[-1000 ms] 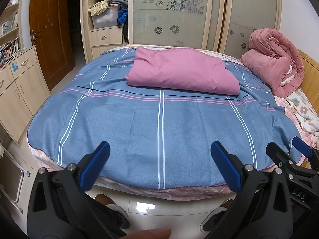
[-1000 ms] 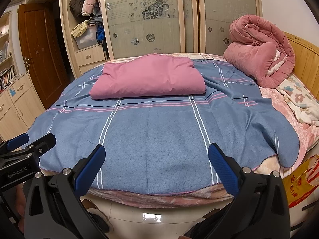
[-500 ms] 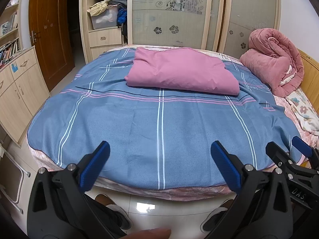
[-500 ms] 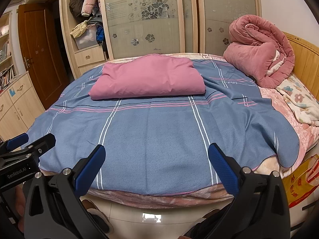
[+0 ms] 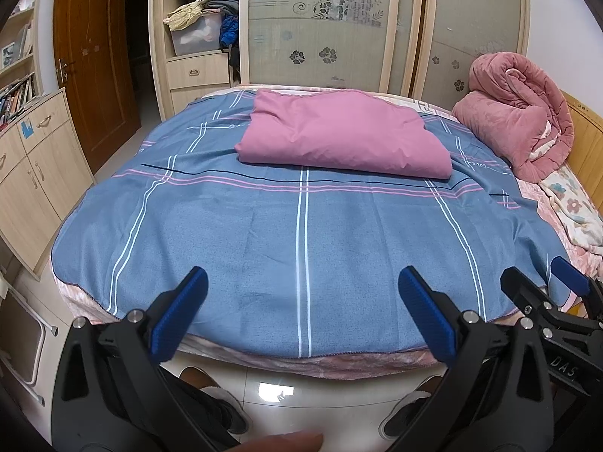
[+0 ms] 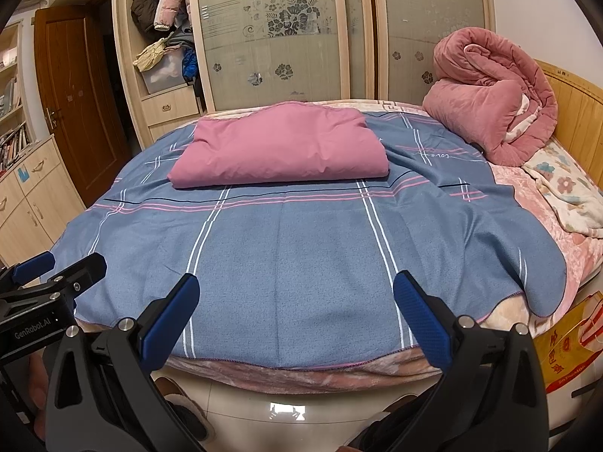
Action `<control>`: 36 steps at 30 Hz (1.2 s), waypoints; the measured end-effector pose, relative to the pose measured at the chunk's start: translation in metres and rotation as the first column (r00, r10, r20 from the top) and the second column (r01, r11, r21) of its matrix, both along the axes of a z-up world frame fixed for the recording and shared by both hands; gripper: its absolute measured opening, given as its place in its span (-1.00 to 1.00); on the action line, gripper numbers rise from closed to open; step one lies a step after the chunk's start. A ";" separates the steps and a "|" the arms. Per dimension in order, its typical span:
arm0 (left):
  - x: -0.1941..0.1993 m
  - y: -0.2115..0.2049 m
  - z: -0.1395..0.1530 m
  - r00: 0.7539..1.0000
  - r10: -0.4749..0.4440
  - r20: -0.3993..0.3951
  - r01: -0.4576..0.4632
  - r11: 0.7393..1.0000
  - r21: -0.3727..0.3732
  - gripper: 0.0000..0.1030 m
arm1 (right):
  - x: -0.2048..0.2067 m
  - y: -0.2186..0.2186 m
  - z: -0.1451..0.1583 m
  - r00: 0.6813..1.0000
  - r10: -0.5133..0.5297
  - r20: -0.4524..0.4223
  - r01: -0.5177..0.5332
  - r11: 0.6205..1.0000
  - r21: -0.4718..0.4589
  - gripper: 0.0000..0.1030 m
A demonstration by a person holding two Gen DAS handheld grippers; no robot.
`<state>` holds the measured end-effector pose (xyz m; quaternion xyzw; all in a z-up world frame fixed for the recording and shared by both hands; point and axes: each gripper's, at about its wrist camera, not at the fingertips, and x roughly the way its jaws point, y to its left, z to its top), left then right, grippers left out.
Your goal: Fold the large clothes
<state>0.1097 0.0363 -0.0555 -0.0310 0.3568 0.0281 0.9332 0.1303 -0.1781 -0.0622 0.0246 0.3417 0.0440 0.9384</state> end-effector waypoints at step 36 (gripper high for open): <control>0.001 -0.003 -0.001 1.000 -0.014 -0.004 0.014 1.000 0.005 0.96 | 0.002 0.000 -0.005 1.000 -0.001 -0.005 0.001 1.000 0.004 0.97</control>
